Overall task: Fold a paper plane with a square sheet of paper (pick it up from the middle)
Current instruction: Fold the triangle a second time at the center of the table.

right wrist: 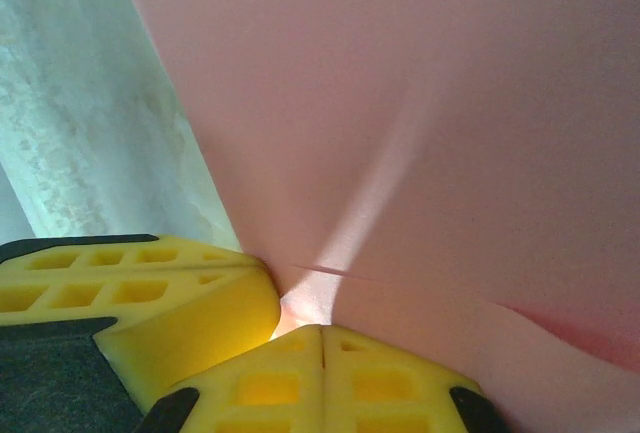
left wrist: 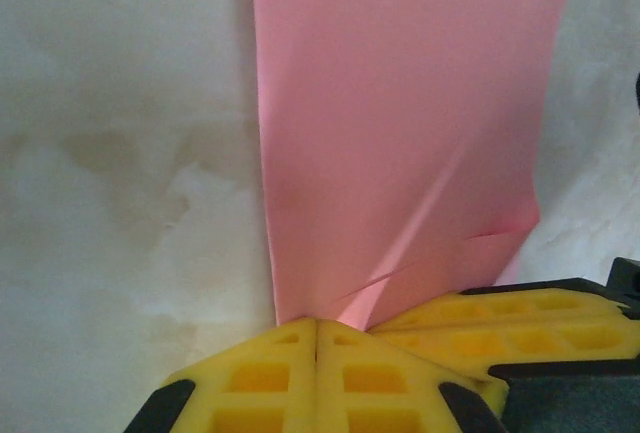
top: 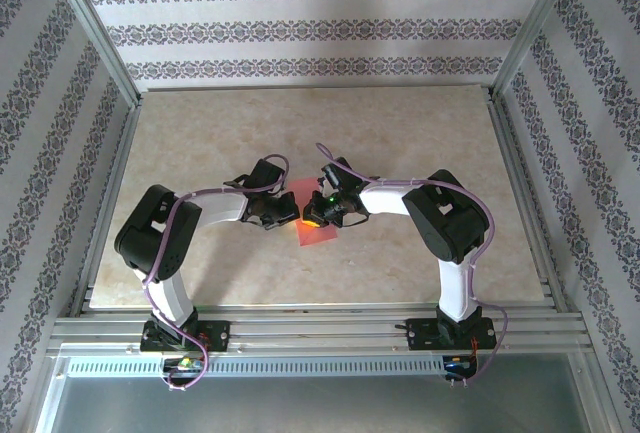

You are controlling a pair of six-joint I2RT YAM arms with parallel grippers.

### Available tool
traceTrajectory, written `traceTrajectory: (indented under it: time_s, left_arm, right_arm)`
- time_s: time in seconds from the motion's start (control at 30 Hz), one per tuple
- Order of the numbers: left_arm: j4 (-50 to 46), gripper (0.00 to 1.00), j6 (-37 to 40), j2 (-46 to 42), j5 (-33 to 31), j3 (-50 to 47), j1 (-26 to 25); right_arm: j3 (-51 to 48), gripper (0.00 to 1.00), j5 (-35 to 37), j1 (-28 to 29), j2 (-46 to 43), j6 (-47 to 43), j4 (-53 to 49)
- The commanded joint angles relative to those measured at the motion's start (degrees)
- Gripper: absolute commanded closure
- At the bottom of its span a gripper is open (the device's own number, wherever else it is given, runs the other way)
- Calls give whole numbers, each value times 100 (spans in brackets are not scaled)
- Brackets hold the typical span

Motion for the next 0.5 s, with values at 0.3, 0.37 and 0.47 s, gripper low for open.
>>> traceTrajectory:
  time_s: [0.3,0.37,0.47]
  left_arm:
    - [-473,100,313,161,-320,177,-62]
    - [-530,100,348,218,-308,185,-64]
    - [-666,100,401,291,-319,212,-62]
  right_arm:
    - [-80,100,175,-11,256,-47,-451]
    - [-81,100,111,-23,171,-36,-328]
    - [-58,100,10,-53,-28,-62,-145]
